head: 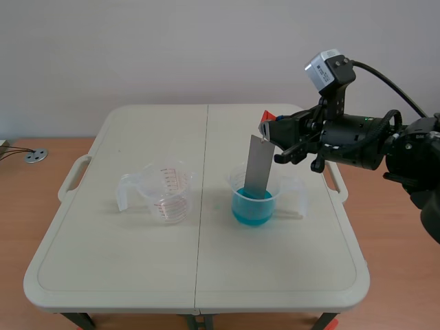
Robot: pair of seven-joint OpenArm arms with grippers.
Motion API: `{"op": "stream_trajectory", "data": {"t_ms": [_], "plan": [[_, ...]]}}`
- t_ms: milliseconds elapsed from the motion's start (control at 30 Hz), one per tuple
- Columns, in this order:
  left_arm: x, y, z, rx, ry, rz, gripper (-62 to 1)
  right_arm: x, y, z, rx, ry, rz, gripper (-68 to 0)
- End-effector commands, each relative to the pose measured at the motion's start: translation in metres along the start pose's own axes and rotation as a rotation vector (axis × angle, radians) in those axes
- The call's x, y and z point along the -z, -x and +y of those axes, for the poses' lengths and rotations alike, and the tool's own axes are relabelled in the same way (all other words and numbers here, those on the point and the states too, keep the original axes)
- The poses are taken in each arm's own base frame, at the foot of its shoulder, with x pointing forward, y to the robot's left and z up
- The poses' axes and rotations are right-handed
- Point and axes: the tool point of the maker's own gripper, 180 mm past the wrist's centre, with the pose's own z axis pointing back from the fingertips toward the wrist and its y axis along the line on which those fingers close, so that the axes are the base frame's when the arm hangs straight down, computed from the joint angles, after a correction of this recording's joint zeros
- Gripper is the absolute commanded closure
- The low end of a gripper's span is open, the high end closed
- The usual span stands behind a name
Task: Hold the metal plate by the orange handle, dip it into the blue solution, take it out and point at it, then put the plate back in the beaker on the left.
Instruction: 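Hold the plate still in the solution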
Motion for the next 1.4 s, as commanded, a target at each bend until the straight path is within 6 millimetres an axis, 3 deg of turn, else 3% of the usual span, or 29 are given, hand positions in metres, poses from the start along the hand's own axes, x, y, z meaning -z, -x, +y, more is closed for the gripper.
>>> {"op": "stream_trajectory", "data": {"t_ms": [0,1233,1367], "plan": [[-0.001,-0.003,-0.003,-0.009,0.005,-0.014,-1.8,-0.001,-0.004,-0.002,-0.018,-0.004,0.000,-1.5],[-0.001,-0.003,-0.003,-0.008,0.005,-0.014,-1.8,-0.028,-0.074,0.016,-0.212,-0.013,-0.123,-1.5],[-0.001,-0.012,0.003,0.022,0.002,-0.041,-1.8,-0.030,-0.080,0.018,-0.226,-0.019,-0.131,-1.5]]}}
